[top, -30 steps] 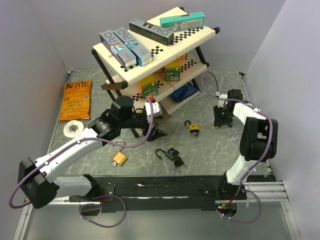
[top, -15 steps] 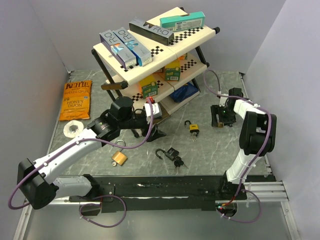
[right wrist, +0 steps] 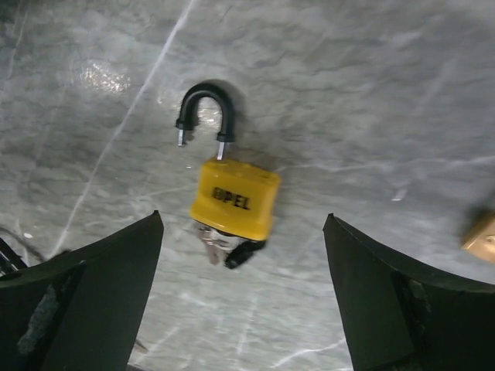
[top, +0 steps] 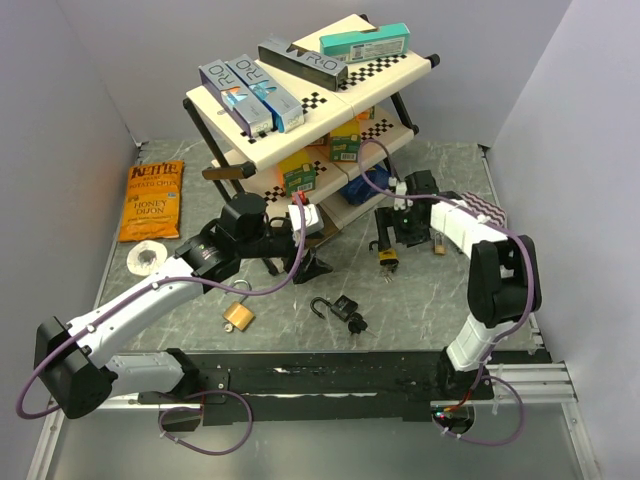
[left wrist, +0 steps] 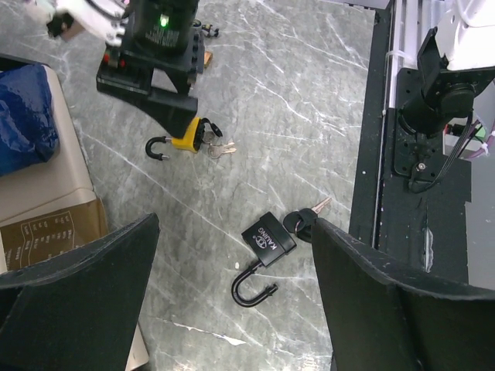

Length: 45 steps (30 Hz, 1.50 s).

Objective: Lock with the key
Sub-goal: Pick up the lock from the center of the board.

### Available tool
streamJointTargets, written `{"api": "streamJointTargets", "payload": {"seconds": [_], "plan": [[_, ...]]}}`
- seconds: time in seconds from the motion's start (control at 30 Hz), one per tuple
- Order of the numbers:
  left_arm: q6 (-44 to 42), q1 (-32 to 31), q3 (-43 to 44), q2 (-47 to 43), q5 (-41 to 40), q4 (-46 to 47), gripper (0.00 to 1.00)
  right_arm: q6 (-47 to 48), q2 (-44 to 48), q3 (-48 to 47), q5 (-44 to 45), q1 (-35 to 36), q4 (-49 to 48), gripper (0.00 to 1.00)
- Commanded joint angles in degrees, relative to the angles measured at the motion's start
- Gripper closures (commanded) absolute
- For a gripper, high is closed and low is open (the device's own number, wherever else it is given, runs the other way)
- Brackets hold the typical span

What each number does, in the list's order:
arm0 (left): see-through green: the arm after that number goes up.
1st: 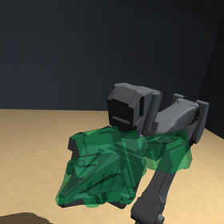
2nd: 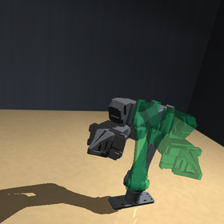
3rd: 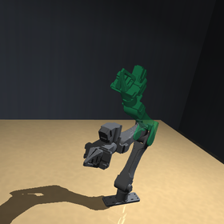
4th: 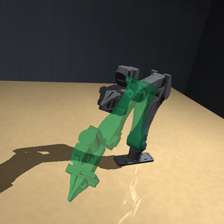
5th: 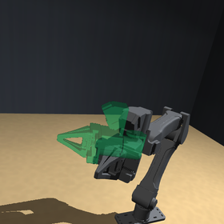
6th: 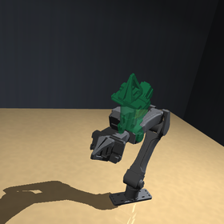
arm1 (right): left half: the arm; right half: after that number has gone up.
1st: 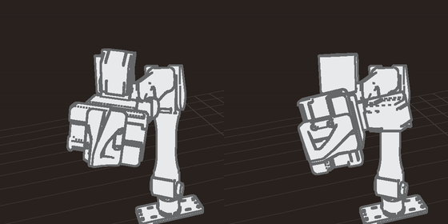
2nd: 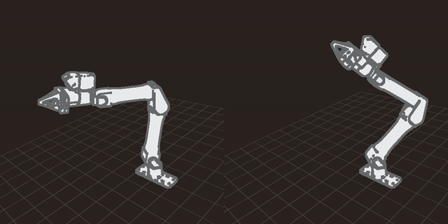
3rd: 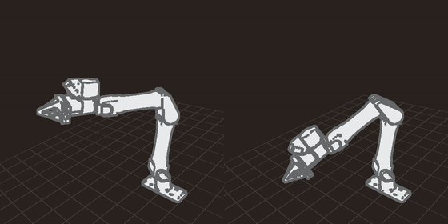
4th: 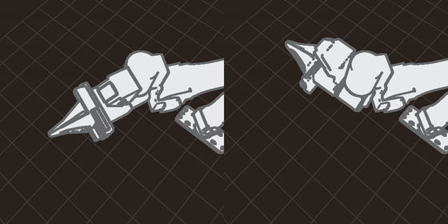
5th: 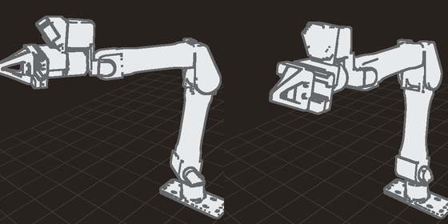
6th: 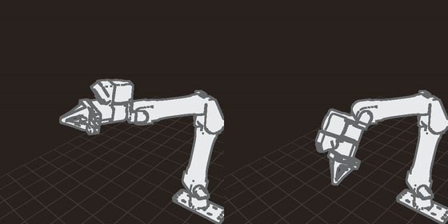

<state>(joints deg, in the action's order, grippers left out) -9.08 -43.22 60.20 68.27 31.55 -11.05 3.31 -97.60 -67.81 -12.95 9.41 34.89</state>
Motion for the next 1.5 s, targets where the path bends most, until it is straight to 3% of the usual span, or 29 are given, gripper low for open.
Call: {"api": "streamJointTargets", "payload": {"seconds": [0.0,0.3,0.37,0.63,1.0,1.07,1.1,1.17,1.3,1.47], "plan": [[1.4,-0.3,0.6,-1.3,-0.6,1.0,0.15,-5.9,-2.5,0.0,3.5,1.4,0.2,0.09],[1.7,-0.3,0.8,-0.6,-1.1,1.9,0.15,-7.7,-4.2,1.8,6.1,5.4,-0.5,0.16],[2.2,-0.3,0.8,-0.3,-1.4,2.3,0.16,-8.4,-4.5,2.0,8.2,5.7,-1.3,0.25],[3.1,-0.3,0.5,-0.1,-2.1,2.7,0.16,-9.6,-7.4,-0.7,12.0,6.5,0.3,0.40],[3.5,-0.3,0.9,0.6,-3.0,2.0,0.16,-10.0,-10.2,-3.5,15.3,6.6,2.5,0.44],[3.4,-0.3,0.7,0.6,-2.6,2.1,0.16,-8.8,-10.1,-3.0,13.7,6.3,2.4,0.62],[3.2,-0.3,0.6,0.5,-2.5,2.1,0.16,-8.2,-8.9,-2.1,13.3,6.3,2.2,0.80],[2.6,-0.3,0.4,0.2,-1.7,1.9,0.16,-5.7,-6.7,-0.7,8.7,6.0,1.5,1.00],[0.1,-0.2,-0.1,-0.9,2.3,1.6,0.16,0.1,4.0,3.6,1.5,5.5,0.4,1.00],[-3.9,-0.2,-1.3,-2.5,8.8,2.8,0.16,11.9,19.2,6.6,-16.3,4.9,2.1,1.00]]}}
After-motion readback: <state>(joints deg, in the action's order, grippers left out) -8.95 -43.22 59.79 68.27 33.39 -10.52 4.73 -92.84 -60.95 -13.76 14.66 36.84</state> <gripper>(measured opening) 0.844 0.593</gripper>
